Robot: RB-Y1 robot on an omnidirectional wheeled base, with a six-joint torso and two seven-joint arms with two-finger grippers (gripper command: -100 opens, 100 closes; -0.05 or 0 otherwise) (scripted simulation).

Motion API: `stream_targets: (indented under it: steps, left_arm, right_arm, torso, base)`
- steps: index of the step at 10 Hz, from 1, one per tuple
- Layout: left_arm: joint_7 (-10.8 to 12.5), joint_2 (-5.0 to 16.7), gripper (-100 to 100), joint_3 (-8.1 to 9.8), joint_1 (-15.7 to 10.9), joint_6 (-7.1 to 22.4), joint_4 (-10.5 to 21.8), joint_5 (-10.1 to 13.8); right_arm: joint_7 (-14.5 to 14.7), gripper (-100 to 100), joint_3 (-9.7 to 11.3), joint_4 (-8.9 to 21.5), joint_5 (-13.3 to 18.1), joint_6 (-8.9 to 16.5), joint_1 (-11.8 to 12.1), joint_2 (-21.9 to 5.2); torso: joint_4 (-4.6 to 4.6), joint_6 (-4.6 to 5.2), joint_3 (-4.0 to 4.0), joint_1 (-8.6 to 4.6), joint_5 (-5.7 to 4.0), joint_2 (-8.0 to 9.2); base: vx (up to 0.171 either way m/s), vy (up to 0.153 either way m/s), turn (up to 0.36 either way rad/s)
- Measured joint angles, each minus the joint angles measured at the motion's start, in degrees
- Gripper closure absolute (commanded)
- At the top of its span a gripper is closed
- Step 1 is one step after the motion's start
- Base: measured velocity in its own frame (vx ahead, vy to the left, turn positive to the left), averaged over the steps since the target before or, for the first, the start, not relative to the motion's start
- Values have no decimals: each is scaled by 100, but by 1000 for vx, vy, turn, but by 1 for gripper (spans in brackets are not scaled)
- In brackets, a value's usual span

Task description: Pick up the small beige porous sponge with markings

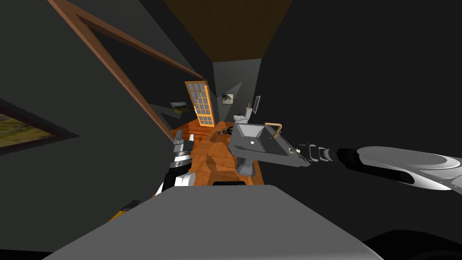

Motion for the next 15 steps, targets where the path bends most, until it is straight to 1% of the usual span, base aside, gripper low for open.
stream_targets:
  steps: [1, 2, 4, 7, 8, 12, 13, 14, 15]
  left_arm:
    - [0, 0, 0, 0, 0, 0, 0, 0]
    - [0, 0, 0, 0, 0, 0, 0, 0]
    - [0, 0, 0, 0, -1, 0, 0, 0]
    - [0, 0, 0, 0, -1, 0, 0, 0]
    - [0, 0, 0, 0, 0, 0, 0, 0]
    - [0, 0, 0, 0, 0, 0, 0, 0]
    - [0, 0, 0, 0, 0, 0, 0, 0]
    - [0, 0, 0, 0, 0, 0, 0, 0]
    - [0, 0, 0, 0, 0, 0, 0, 0]
  right_arm:
    - [10, 0, 4, 11, 12, -10, 5, -11]
    - [9, -100, 3, 10, 11, -9, 5, -10]
    - [-68, -100, 120, -69, 3, 172, 14, -29]
    - [-224, -100, 236, -241, 2, 497, 110, -71]
    - [-238, 100, 241, -249, 2, 527, 113, -73]
    - [-246, 100, 269, -240, 5, 505, 139, -72]
    - [-247, 0, 267, -240, 4, 507, 137, -72]
    - [-247, 100, 266, -240, 4, 508, 137, -72]
    - [-189, 100, 192, -194, 9, 421, 107, -41]
  torso:
    - [2, 2, 6, -1, -1, 11]
    - [5, 2, 12, -2, -1, 20]
    - [7, 1, 17, -16, -4, 30]
    - [8, 1, 19, -16, -5, 32]
    - [8, 4, 18, -11, -3, 29]
    - [30, -7, 37, -3, -2, 47]
    - [29, -6, 37, -2, -2, 47]
    - [29, -6, 37, -2, -2, 48]
    - [29, 2, 37, 7, 2, 46]
  base:
    - [5, 0, -1]
    - [-7, -19, 110]
    - [-25, -43, 104]
    - [-14, -30, 73]
    - [0, 0, 0]
    - [-1, 0, -3]
    - [0, 0, 0]
    - [19, 31, -136]
    - [26, 45, -149]
